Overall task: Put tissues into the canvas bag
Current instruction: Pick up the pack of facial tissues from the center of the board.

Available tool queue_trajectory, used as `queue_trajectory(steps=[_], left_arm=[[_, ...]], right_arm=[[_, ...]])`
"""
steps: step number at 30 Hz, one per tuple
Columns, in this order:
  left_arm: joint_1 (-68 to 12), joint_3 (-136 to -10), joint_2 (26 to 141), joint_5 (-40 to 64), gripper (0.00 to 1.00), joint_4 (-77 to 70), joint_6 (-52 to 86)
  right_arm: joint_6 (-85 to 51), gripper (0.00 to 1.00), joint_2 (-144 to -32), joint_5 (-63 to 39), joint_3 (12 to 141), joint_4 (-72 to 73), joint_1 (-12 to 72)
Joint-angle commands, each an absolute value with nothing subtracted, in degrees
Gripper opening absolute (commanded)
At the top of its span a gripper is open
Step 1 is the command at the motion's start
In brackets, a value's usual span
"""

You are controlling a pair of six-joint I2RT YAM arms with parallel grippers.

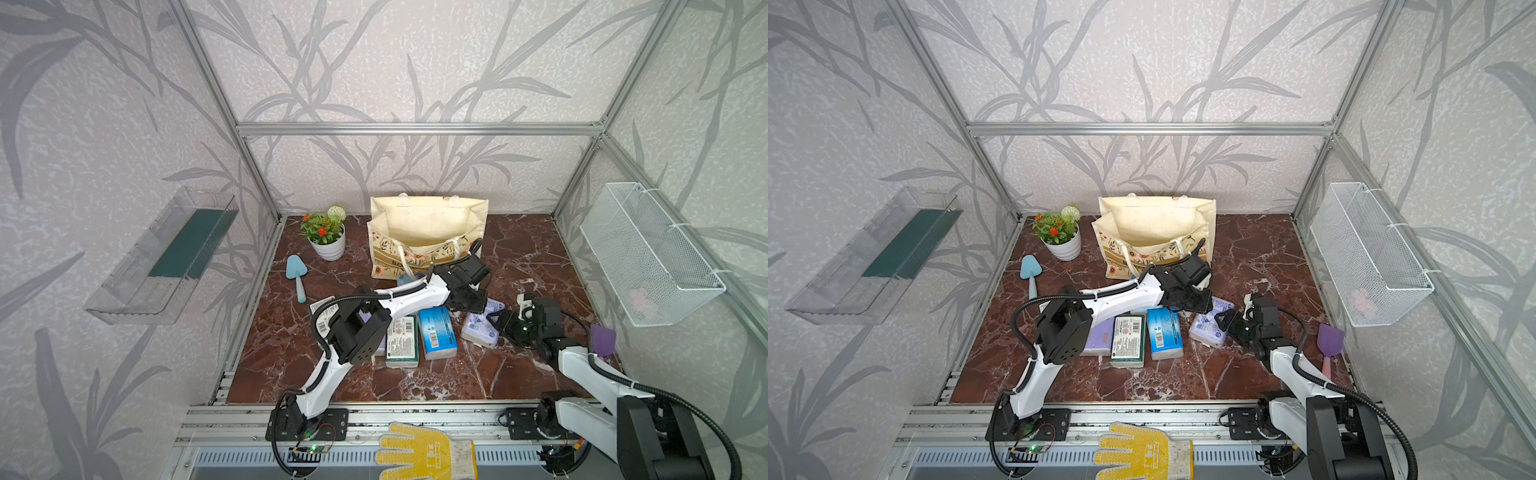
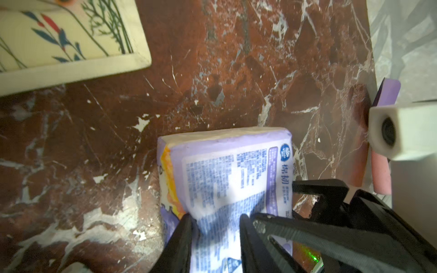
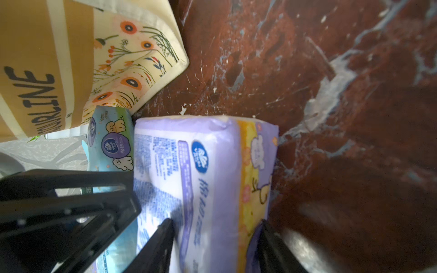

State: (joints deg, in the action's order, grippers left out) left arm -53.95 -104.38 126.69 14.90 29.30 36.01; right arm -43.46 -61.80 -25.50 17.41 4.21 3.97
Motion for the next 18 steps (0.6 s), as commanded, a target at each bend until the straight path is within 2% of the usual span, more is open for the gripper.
queue_trajectory(steps=[1, 10, 18], left_arm=[[-53.97, -106.31, 126.87, 15.66, 0.33, 29.7, 34.42], [-54.06, -95.58, 119.83, 13.8, 0.34, 27.12, 35.68], [-54.14, -89.86, 117.15, 15.03, 0.35, 24.87, 37.51]], right_arm=[[-42.06, 0.58, -61.04, -25.24, 20.47, 2.29, 3.61], [-37.55, 0.8, -58.02, -23.03, 18.29, -4.14, 1.7], [-36.93, 0.82, -60.07, -27.51, 15.38, 2.07, 0.08]])
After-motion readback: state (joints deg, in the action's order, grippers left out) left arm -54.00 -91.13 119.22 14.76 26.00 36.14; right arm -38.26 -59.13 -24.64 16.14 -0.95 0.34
